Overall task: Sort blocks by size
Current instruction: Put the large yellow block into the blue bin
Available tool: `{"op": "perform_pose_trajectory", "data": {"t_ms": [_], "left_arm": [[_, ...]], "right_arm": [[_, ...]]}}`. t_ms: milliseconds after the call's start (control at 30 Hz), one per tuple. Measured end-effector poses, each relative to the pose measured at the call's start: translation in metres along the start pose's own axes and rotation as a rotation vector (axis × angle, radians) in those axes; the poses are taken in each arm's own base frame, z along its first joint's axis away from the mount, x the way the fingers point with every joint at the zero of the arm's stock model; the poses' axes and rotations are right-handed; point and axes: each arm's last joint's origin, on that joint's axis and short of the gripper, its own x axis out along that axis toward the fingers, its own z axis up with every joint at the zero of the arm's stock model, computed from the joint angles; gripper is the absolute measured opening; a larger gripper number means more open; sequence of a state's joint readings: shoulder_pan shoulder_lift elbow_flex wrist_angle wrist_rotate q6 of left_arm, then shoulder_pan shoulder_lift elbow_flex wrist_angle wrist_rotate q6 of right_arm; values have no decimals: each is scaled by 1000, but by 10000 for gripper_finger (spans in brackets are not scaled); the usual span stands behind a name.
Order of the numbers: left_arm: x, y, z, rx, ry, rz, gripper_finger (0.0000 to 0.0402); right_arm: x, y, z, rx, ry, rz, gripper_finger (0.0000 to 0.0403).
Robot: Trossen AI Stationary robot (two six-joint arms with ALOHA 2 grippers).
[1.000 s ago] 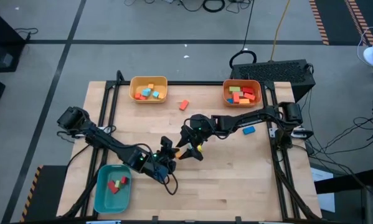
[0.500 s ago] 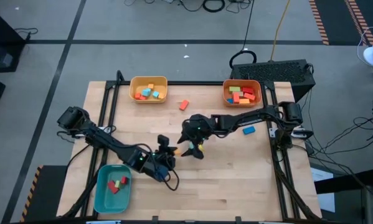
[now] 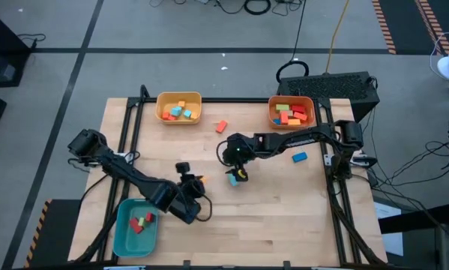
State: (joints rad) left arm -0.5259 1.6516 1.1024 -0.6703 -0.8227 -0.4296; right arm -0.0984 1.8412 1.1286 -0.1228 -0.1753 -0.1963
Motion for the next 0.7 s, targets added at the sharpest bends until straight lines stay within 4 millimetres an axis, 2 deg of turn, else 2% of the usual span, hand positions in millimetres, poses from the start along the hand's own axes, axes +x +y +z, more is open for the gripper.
{"op": "perform_pose_trajectory", "data": {"t_ms": [133,333,700], "left_arm": [[-21,7,0,-117,114,20,69],[-53,14,1,-234,307,-30,68],[-85,0,-19,-278,586,-171,68]], "right_arm": [[-3,-11,-2,-16,37,-12,287],[-15,-37,6,-56,72,-91,277],[-43,-92,19,-140,48,-200,276]]}}
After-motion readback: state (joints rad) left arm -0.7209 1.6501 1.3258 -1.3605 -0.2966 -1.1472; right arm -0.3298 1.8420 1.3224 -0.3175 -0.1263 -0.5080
